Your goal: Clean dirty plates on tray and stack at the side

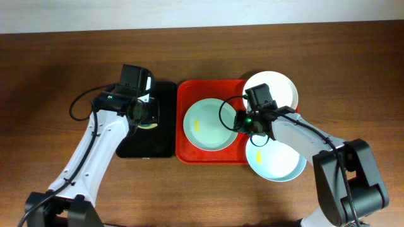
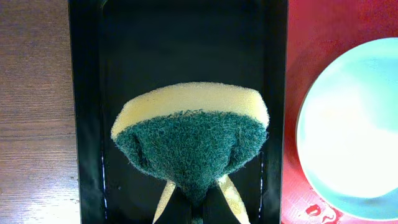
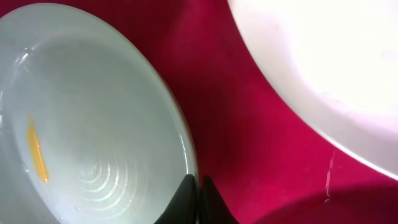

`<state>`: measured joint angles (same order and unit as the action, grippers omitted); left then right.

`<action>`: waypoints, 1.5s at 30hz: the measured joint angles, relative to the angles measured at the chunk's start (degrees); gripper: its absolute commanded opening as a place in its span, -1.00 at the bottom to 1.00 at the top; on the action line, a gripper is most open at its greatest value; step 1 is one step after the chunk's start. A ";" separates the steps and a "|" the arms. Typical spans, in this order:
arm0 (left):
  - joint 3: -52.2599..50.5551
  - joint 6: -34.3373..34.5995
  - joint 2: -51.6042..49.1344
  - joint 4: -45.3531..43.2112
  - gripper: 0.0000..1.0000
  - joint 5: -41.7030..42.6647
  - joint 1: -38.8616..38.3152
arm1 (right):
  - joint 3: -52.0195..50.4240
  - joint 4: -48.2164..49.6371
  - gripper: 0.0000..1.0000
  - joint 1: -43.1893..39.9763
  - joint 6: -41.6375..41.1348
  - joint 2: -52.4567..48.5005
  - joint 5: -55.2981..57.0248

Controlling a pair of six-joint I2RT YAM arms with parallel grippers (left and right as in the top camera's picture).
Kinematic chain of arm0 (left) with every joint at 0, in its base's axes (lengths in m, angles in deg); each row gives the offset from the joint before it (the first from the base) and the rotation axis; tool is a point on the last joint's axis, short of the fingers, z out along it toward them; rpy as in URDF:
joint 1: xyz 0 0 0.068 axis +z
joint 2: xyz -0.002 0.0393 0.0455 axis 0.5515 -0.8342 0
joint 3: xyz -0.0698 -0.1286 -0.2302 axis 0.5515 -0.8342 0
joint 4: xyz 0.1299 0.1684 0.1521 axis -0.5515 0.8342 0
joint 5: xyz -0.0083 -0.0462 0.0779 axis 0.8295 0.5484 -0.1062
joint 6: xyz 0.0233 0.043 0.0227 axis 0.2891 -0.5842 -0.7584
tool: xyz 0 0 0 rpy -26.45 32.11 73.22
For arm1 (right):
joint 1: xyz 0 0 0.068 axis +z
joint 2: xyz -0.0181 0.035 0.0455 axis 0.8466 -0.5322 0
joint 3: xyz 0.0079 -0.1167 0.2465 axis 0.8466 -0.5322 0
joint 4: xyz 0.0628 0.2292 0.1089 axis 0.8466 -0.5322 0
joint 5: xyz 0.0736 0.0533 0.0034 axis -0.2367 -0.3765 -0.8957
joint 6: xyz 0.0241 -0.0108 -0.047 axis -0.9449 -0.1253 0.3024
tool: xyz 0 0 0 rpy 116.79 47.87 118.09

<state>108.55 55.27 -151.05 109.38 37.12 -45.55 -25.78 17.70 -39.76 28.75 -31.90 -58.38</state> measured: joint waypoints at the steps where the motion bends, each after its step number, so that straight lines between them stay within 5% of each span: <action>1: 0.00 0.00 0.02 0.00 -1.00 0.00 0.00 | 0.00 -0.09 -0.92 0.02 0.00 0.00 -0.02; 35: 0.63 -0.02 -2.05 0.55 -1.00 0.00 0.00 | 0.55 -4.98 -0.92 2.75 -0.02 0.13 1.29; 45: 26.18 -0.22 -10.38 19.98 -1.00 -2.78 -0.02 | 0.55 -5.38 -0.92 2.75 -0.02 0.13 1.16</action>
<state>134.73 55.05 -161.43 129.36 34.34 -45.57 -25.24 12.32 -37.00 28.73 -31.77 -57.22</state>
